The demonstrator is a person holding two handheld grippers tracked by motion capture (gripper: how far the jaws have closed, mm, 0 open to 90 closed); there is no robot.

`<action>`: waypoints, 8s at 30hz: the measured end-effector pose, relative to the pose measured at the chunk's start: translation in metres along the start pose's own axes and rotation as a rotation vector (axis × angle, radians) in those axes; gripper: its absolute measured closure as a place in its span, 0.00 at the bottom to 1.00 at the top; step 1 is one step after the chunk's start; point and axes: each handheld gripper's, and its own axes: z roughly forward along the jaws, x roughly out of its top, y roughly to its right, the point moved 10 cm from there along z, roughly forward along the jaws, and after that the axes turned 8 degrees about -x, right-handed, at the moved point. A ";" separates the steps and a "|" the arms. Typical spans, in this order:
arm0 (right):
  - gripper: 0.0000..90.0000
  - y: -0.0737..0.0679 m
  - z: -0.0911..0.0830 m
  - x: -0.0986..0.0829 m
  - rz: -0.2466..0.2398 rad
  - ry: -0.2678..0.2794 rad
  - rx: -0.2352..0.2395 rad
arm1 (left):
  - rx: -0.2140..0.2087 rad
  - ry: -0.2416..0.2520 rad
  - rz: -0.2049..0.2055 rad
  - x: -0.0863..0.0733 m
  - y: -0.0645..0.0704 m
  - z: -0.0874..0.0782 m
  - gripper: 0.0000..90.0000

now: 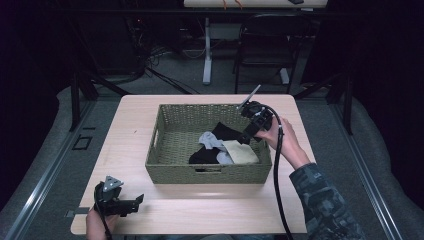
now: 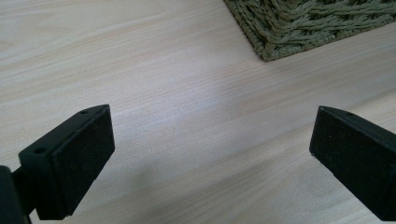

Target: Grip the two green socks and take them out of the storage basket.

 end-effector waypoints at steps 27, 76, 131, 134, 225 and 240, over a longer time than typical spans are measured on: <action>0.82 -0.003 0.064 -0.011 0.006 -0.209 -0.051 | -0.001 0.002 0.001 0.000 0.000 -0.001 0.00; 0.97 0.007 -0.024 0.025 0.025 -0.128 -0.036 | -0.004 0.001 0.003 0.000 0.001 0.000 0.00; 0.97 0.112 -0.076 -0.091 0.303 -0.094 -0.122 | 0.000 -0.004 0.001 0.000 0.001 0.000 0.00; 0.97 0.115 -0.069 -0.096 0.315 -0.099 -0.125 | 0.001 -0.002 0.002 0.000 0.000 0.000 0.00; 0.00 0.030 -0.037 0.002 0.120 0.027 -0.006 | -0.006 -0.004 0.002 0.000 0.001 0.000 0.00; 0.15 0.005 -0.005 0.022 0.044 0.015 0.027 | -0.008 -0.002 0.000 0.000 0.001 0.000 0.00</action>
